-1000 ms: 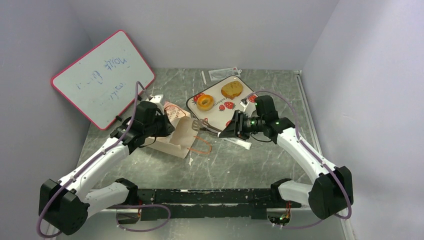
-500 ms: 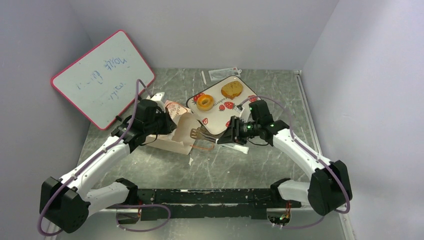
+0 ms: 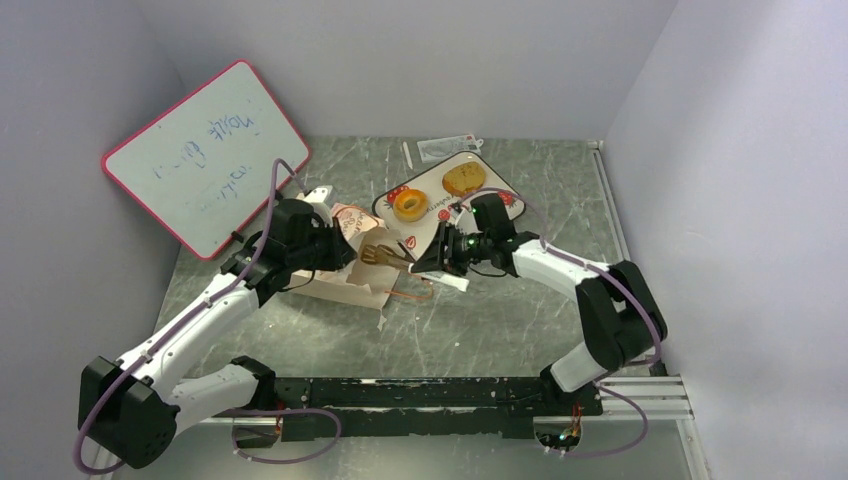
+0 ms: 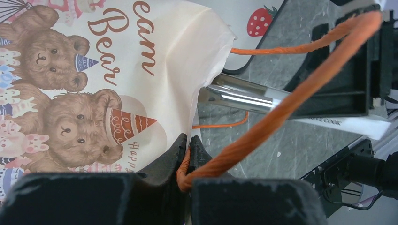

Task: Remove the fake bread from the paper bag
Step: Take out the fake bread from the paper bag.

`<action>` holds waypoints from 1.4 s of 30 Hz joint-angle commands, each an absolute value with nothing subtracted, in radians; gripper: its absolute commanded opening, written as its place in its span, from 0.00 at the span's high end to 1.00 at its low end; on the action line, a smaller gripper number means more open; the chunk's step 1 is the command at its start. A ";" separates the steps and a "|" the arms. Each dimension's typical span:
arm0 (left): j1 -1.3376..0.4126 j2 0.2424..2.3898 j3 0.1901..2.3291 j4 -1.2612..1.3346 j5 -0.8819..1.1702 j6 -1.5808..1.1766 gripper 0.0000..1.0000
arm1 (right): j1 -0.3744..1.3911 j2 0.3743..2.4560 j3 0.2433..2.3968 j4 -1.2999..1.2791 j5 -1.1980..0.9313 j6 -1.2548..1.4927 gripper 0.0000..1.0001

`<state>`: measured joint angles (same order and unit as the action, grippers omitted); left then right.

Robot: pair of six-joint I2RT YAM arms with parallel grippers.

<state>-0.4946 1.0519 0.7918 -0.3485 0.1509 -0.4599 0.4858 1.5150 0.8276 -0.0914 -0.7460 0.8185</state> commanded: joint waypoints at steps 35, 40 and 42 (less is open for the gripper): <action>-0.499 1.095 0.817 -0.316 0.261 -0.444 0.93 | 0.569 1.873 1.077 0.152 -0.796 0.877 0.48; -0.498 1.098 0.819 -0.317 0.260 -0.442 0.93 | 0.579 1.913 1.098 0.167 -0.810 0.892 0.52; -0.499 1.093 0.818 -0.320 0.254 -0.444 0.93 | 0.580 1.919 1.099 0.163 -0.817 0.893 0.63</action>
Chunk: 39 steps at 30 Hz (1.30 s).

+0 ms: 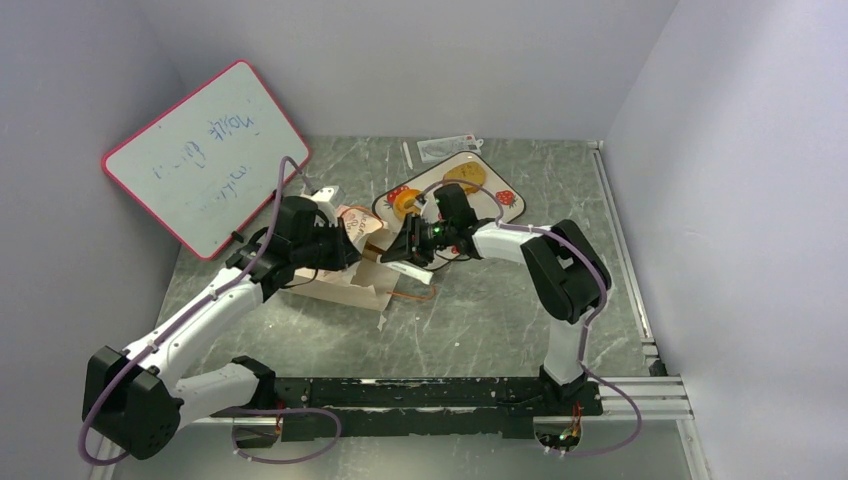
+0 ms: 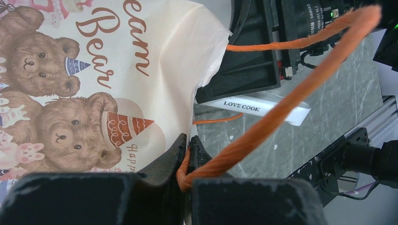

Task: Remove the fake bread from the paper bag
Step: Take out the fake bread from the paper bag.

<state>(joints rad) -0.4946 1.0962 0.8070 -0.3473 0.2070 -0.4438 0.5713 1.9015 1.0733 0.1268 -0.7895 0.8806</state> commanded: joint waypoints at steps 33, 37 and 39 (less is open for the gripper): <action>-0.498 0.977 0.830 -0.346 -0.205 -0.664 0.93 | 0.425 1.285 0.887 -0.415 -0.718 0.663 1.00; -0.499 0.982 0.843 -0.382 -0.238 -0.669 0.93 | 0.407 1.210 0.889 -0.488 -0.697 0.645 1.00; -0.499 0.982 0.847 -0.395 -0.246 -0.668 0.93 | 0.394 1.174 0.899 -0.513 -0.682 0.645 1.00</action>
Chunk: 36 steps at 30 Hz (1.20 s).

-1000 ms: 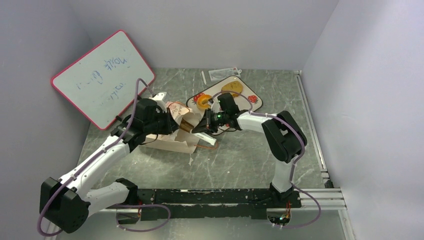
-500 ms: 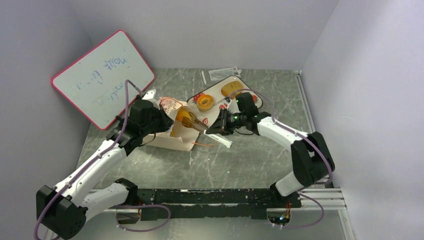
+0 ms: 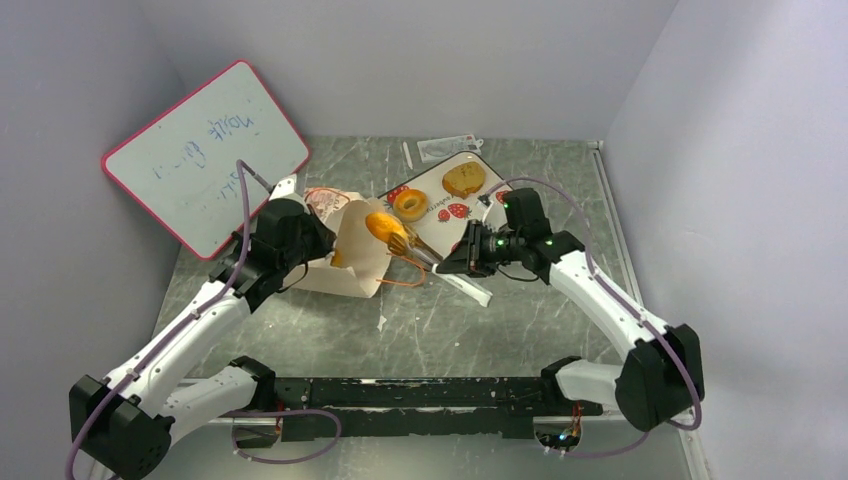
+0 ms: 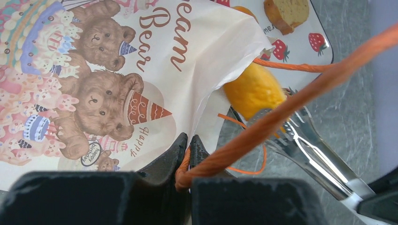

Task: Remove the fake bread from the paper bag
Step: Take out the fake bread from the paper bag, then place the fake bread in the container.

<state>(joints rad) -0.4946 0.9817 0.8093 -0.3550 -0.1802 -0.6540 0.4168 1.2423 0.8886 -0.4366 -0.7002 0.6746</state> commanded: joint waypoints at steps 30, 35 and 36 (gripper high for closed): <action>-0.498 0.849 0.826 -0.455 -0.145 -0.557 0.93 | 0.294 1.475 1.198 -0.463 -0.350 0.538 1.00; -0.499 0.805 0.820 -0.488 -0.133 -0.555 0.93 | 0.284 1.547 1.245 -0.442 -0.334 0.529 1.00; -0.498 0.799 0.818 -0.491 -0.127 -0.554 0.93 | 0.283 1.557 1.252 -0.439 -0.330 0.528 1.00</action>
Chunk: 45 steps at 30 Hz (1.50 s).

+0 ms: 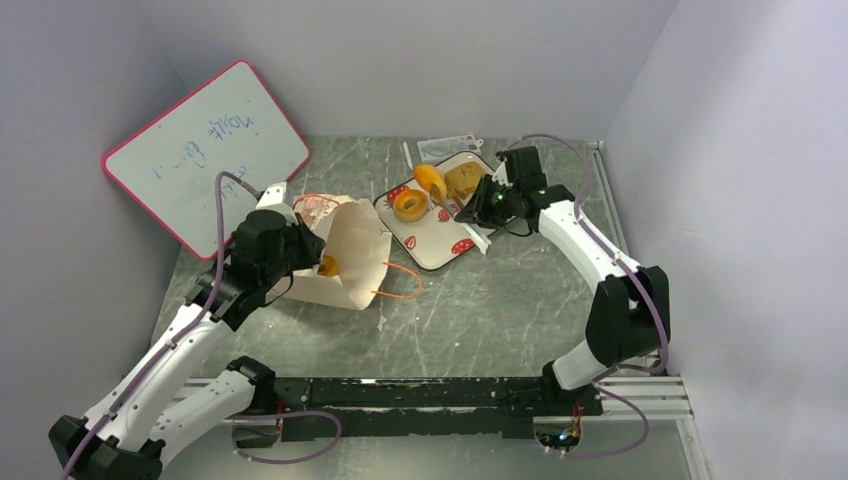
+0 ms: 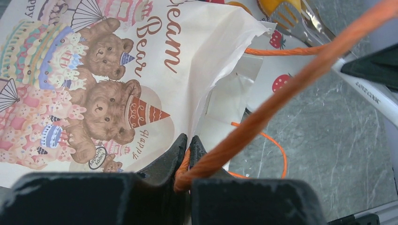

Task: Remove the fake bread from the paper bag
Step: Place the fake bread in the container.

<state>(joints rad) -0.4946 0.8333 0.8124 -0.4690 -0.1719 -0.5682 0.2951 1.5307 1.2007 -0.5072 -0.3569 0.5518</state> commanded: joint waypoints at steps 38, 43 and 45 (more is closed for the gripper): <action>-0.499 0.742 0.795 -0.502 -0.005 -0.555 0.93 | 0.257 1.646 1.136 -0.363 -0.360 0.533 0.58; -0.499 0.746 0.798 -0.505 -0.001 -0.550 0.93 | 0.252 1.624 1.118 -0.364 -0.366 0.537 0.58; -0.499 0.746 0.797 -0.505 0.000 -0.550 0.93 | 0.250 1.621 1.112 -0.366 -0.368 0.538 0.57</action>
<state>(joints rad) -0.4946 0.7536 0.8028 -0.5076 -0.0296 -0.5465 0.2646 1.6642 1.1236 -0.3836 -0.3519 0.5282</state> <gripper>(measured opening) 0.077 0.430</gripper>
